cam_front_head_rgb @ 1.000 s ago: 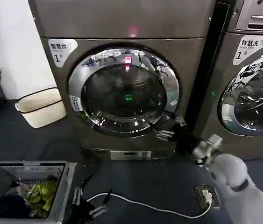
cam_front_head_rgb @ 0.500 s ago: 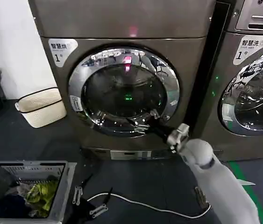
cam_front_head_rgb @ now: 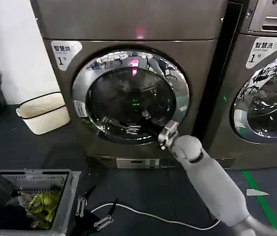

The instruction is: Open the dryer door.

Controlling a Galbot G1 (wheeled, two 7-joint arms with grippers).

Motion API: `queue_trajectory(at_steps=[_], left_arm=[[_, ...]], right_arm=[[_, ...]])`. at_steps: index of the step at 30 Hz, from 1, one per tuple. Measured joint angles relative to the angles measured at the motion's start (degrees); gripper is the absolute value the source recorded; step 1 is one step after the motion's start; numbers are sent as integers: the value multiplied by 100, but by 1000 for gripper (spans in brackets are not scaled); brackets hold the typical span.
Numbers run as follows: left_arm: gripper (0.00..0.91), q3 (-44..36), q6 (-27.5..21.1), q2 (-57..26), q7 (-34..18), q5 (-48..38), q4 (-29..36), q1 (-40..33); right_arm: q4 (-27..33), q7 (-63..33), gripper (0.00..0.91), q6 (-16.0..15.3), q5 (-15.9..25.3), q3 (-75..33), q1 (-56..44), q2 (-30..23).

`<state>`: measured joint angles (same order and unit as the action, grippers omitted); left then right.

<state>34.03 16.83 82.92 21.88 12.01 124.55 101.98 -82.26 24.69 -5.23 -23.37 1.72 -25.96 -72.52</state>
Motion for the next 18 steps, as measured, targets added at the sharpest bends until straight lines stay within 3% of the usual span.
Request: queue_trajectory(at_steps=[18], left_arm=[[907, 12, 22, 28, 1, 9, -22, -12]], right_arm=[[737, -118, 907, 81, 421, 186, 323, -725]])
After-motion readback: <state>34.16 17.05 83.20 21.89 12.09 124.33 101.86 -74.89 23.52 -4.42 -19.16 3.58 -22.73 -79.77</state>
